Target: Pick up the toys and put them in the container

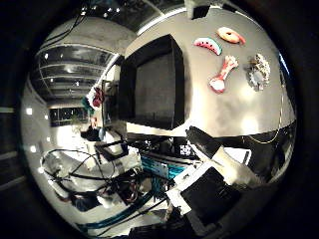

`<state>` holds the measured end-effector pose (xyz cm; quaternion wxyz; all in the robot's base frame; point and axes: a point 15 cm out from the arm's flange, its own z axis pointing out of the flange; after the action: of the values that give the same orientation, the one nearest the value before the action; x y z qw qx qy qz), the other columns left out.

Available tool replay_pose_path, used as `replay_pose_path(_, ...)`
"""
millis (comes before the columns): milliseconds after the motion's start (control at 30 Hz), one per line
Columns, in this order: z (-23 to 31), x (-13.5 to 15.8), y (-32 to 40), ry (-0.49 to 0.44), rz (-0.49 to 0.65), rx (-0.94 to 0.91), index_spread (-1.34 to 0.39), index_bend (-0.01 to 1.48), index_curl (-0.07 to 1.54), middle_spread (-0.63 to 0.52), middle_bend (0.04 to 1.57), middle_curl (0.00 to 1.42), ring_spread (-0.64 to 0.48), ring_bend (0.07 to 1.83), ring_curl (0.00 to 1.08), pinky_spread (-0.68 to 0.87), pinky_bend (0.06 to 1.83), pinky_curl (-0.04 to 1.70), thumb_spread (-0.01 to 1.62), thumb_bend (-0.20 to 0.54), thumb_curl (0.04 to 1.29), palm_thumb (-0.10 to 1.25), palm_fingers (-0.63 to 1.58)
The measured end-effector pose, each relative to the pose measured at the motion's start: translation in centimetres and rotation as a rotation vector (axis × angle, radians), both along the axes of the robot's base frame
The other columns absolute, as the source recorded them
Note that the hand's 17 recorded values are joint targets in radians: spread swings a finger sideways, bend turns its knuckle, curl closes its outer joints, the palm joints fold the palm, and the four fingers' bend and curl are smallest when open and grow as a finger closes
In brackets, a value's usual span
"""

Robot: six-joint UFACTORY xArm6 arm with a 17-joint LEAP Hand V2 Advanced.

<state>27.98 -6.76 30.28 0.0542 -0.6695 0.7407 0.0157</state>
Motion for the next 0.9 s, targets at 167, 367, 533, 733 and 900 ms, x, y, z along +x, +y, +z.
replay_pose_path(167,0.3,0.6,-0.3,-0.019,0.0,-0.009,-0.4,0.19,0.35,0.05,0.19,0.28,0.19,0.19,0.21,0.41,0.3,0.3,1.01,-0.023,0.39,0.79,0.18)
replay_pose_path(367,1.1,2.8,-3.5,-0.109,-0.024,-0.094,-0.4,0.17,0.33,0.04,0.19,0.29,0.18,0.21,0.23,0.42,0.29,0.3,1.02,-0.025,0.39,0.79,0.21)
replay_pose_path(533,0.1,3.2,-8.1,-0.11,-0.032,-0.167,-0.39,0.16,0.31,0.04,0.2,0.3,0.18,0.22,0.24,0.41,0.3,0.31,1.02,-0.035,0.36,0.71,0.21)
replay_pose_path(733,-2.4,3.1,-12.2,-0.074,-0.071,-0.174,-0.38,0.14,0.28,0.03,0.19,0.31,0.18,0.25,0.25,0.41,0.34,0.32,1.0,-0.041,0.32,0.59,0.17)
replay_pose_path(900,-4.8,4.0,-14.5,-0.055,-0.046,-0.175,-0.37,0.12,0.25,0.05,0.19,0.31,0.18,0.28,0.26,0.4,0.4,0.33,0.97,-0.037,0.3,0.51,0.08)
